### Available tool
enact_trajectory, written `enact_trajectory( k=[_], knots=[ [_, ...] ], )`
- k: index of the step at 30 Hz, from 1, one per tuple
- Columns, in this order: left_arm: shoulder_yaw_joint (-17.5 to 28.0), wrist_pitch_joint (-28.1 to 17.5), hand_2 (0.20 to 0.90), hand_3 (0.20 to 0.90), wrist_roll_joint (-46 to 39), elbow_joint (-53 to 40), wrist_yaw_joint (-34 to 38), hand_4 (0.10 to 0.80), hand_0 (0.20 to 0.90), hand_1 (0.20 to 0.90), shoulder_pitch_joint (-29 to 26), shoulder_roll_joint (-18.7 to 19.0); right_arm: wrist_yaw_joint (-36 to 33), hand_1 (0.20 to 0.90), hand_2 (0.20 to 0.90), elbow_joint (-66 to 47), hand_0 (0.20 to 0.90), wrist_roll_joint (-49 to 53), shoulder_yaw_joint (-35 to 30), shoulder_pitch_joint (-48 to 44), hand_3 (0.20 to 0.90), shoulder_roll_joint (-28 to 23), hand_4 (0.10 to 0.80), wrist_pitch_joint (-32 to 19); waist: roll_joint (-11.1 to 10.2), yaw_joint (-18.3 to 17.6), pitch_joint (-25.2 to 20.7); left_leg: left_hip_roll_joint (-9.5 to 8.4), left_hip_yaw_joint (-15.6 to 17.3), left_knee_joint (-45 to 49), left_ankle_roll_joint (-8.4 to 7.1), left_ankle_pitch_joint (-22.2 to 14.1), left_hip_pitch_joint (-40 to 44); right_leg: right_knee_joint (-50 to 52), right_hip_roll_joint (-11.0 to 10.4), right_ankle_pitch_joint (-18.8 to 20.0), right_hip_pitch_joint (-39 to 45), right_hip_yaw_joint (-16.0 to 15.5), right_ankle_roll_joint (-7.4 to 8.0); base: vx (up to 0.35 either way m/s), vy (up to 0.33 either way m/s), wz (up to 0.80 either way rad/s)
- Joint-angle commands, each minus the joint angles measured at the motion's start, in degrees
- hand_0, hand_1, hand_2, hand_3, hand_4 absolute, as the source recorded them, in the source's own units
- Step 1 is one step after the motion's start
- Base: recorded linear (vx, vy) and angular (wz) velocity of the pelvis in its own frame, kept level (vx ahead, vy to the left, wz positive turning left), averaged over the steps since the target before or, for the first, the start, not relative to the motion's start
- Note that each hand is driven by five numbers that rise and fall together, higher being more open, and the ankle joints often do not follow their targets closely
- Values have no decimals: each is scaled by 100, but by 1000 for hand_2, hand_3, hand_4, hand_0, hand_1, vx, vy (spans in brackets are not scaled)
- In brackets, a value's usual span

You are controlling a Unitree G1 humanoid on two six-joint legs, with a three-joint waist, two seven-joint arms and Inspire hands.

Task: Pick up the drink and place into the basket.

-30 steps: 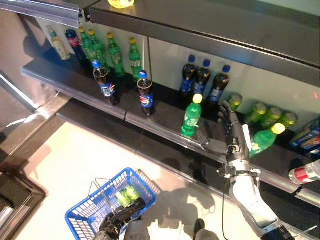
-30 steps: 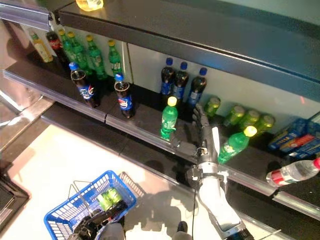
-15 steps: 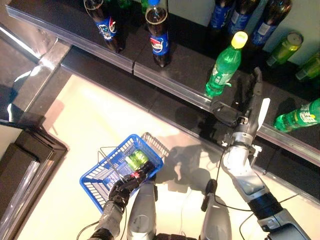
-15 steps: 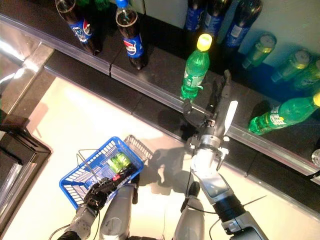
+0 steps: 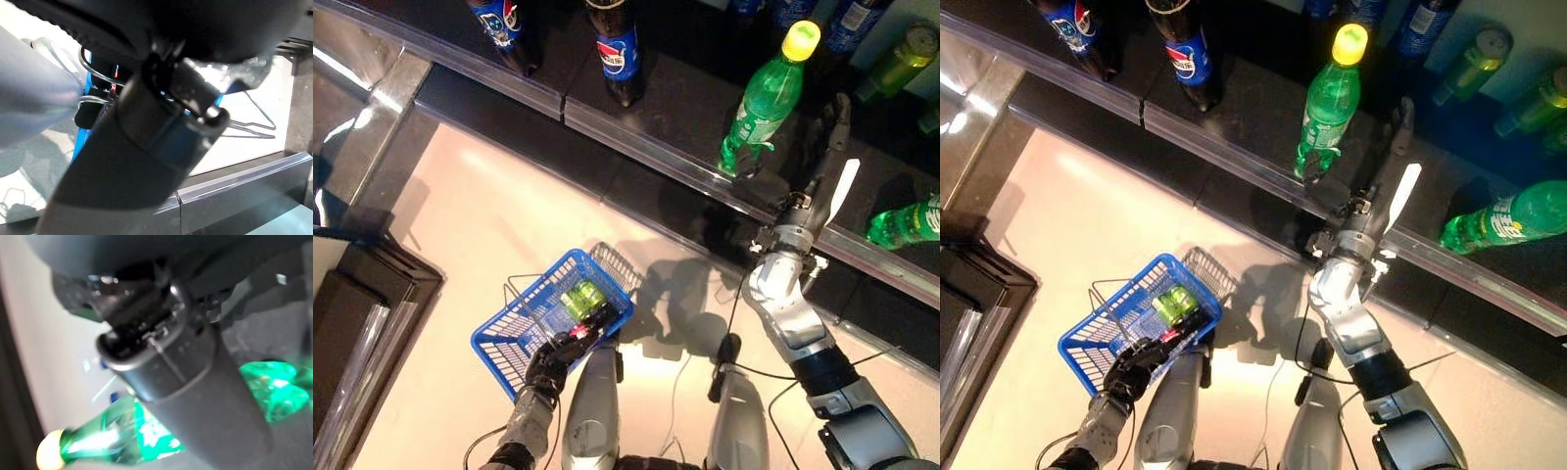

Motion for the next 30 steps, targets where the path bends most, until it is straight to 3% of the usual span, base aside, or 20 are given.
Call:
enact_trajectory(
  k=[1, 15, 24, 25, 26, 27, 30],
  knots=[
    [-320, -109, 300, 200, -38, -326, -83, 100, 300, 300, 500, 192, 242, 900, 900, -391, 900, 83, -506, -776, 900, -7, 800, -568, -155, 146, -63, -13, -501, 37, -18, 417, -509, -65, -246, 166, 217, -66, -146, 0, 0, 0],
    [-239, -51, 300, 200, -59, -428, 115, 100, 300, 300, 290, 257, 845, 900, 900, -270, 900, 137, -468, -1452, 900, -32, 800, -160, -179, 249, -63, -115, -471, -184, 96, 501, -668, -123, -175, 244, -64, -110, -144, -5, 0, 1],
    [-281, 48, 300, 200, -170, -499, 57, 100, 300, 300, 229, 281, 561, 900, 900, 10, 900, -109, -572, -2037, 900, -221, 800, 85, -129, 301, -63, -181, -452, -170, 157, 477, -732, -50, -181, 264, -221, -115, -148, -6, 11, 0],
    [-301, 54, 300, 200, -200, -511, 40, 100, 300, 300, 220, 268, 445, 559, 559, 145, 559, -130, -598, -2147, 502, -268, 402, 121, -109, 305, -63, -187, -442, -163, 169, 466, -735, -15, -177, 257, -261, -106, -155, -28, 66, -1],
    [-315, 53, 300, 200, -213, -520, 43, 100, 300, 300, 211, 257, 382, 559, 559, 203, 559, -106, -619, -2184, 502, -280, 402, 113, -103, 308, -63, -190, -438, -161, 174, 459, -732, -1, -178, 255, -275, -105, -157, -22, 43, 0],
    [-325, 46, 300, 200, -222, -526, 52, 100, 300, 300, 202, 246, 336, 300, 300, 259, 300, -73, -644, -2214, 200, -287, 100, 102, -102, 310, -63, -191, -433, -159, 176, 455, -735, 5, -180, 253, -283, -106, -159, 0, 0, 0],
    [-351, 53, 300, 200, -230, -549, 40, 100, 300, 300, 180, 240, 155, 300, 300, 530, 300, 49, -745, -2303, 200, -319, 100, 15, -89, 342, -63, -212, -431, -157, 197, 438, -728, 10, -192, 252, -276, -138, -161, 0, 0, 0]
  ],
)
